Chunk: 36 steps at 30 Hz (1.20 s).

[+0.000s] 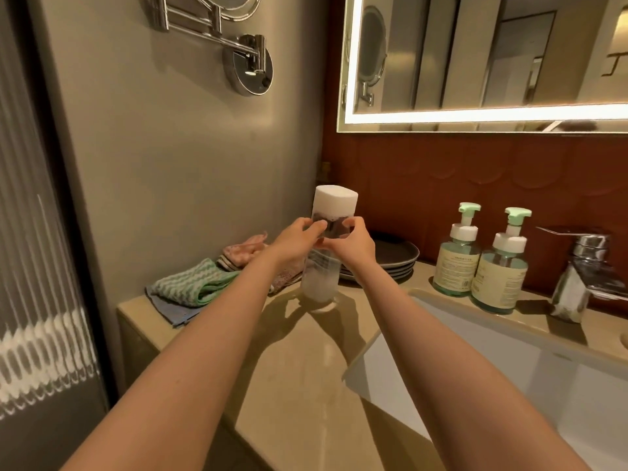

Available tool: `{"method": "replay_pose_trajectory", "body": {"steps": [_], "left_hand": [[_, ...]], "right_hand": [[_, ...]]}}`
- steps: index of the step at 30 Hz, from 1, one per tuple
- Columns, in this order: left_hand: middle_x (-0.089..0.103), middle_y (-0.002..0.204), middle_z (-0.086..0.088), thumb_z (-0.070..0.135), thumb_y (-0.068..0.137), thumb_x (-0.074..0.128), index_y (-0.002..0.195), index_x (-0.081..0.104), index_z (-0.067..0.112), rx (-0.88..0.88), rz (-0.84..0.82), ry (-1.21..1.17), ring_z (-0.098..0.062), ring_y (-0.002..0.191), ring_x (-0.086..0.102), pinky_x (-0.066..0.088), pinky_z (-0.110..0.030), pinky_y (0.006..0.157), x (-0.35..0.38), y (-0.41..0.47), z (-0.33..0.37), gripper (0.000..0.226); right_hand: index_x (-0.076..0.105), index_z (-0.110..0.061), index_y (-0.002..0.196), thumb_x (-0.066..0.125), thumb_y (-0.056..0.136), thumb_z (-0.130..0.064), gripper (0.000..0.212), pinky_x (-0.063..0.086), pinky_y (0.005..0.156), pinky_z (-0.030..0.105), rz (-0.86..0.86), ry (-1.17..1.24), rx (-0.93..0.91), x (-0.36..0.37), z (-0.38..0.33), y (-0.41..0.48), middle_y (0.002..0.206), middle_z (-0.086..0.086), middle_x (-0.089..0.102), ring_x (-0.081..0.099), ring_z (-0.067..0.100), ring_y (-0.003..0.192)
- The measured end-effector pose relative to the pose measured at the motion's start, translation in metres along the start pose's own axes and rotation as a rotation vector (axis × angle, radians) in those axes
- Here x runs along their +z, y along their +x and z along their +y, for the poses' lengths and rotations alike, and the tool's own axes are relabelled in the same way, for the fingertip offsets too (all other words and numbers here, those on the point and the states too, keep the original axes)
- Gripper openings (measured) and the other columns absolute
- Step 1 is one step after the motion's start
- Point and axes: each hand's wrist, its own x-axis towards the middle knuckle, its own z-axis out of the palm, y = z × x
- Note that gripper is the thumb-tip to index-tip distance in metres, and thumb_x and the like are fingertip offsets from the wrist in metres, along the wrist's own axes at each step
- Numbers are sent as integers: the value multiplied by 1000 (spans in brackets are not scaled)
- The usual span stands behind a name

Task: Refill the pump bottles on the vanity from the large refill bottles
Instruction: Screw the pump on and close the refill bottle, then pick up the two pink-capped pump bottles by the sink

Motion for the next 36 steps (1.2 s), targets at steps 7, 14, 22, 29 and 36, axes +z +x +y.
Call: {"method": "replay_pose_trajectory", "body": {"steps": [7, 14, 22, 29, 36], "left_hand": [[42, 141, -8, 32, 102, 33, 143, 29, 13, -31, 24, -6, -23, 124, 44, 38, -32, 92, 2, 23, -19, 46], [34, 149, -11, 27, 100, 34, 148, 19, 15, -83, 35, 79, -29, 133, 37, 33, -42, 109, -3, 25, -29, 52], [54, 117, -8, 14, 92, 49, 125, 42, 12, -24, 280, 90, -24, 102, 55, 47, -37, 85, -5, 6, -11, 33], [53, 115, -7, 8, 91, 50, 119, 46, 17, 101, 114, -41, -21, 100, 56, 46, -27, 74, 14, -30, 27, 30], [52, 102, 2, 12, 92, 52, 116, 48, 18, 189, -76, -87, -16, 97, 55, 45, -24, 72, 58, -68, 55, 26]], "right_hand": [[38, -13, 128, 78, 72, -30, 71, 47, 92, 36, -25, -34, -6, 18, 11, 19, 128, 7, 52, 52, 24, 115], [32, -11, 136, 81, 70, -29, 85, 43, 98, 37, -45, -79, 28, 26, 10, 18, 137, 10, 45, 45, 27, 124], [30, -7, 138, 81, 70, -30, 88, 41, 98, 37, -49, -135, 132, 11, 5, -4, 140, 12, 40, 41, 28, 127], [47, -9, 126, 70, 82, -26, 53, 37, 82, 25, 48, -135, 88, -32, -10, -46, 127, 6, 51, 48, 20, 115], [67, -12, 100, 62, 88, -19, 15, 50, 87, 33, 222, -76, 128, -90, -12, -85, 104, 3, 65, 58, 16, 99]]}}
